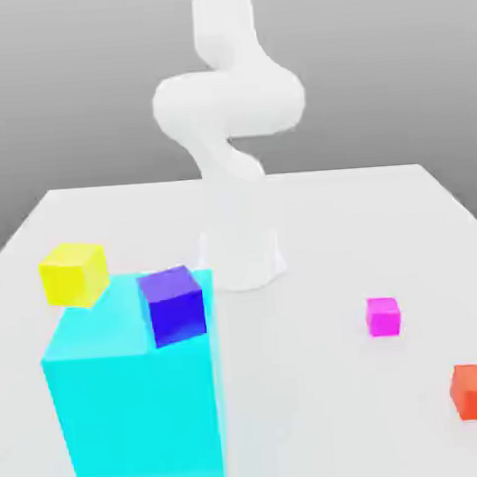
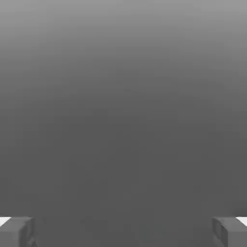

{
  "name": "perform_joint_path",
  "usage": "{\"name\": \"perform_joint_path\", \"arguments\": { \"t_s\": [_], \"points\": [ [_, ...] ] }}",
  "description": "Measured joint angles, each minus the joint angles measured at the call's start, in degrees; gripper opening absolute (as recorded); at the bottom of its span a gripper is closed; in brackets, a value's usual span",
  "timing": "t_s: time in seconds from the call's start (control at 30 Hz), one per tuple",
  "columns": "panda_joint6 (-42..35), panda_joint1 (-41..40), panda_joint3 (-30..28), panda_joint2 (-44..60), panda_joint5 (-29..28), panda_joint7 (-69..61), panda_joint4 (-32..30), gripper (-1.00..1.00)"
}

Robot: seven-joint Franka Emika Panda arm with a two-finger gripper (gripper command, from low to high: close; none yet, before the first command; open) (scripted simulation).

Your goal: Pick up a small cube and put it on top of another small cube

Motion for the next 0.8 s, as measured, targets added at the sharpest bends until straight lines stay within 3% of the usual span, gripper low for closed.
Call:
{"name": "perform_joint_path", "arguments": {
  "t_s": [0.5, 0.8],
  "points": [
    [10.9, -1.3, 19.2, 31.2, -9.1, 27.5, -3.7, 0.0],
    [17.2, 6.7, 21.8, 50.2, -16.4, 45.1, -5.8, 0.0]
  ]
}}
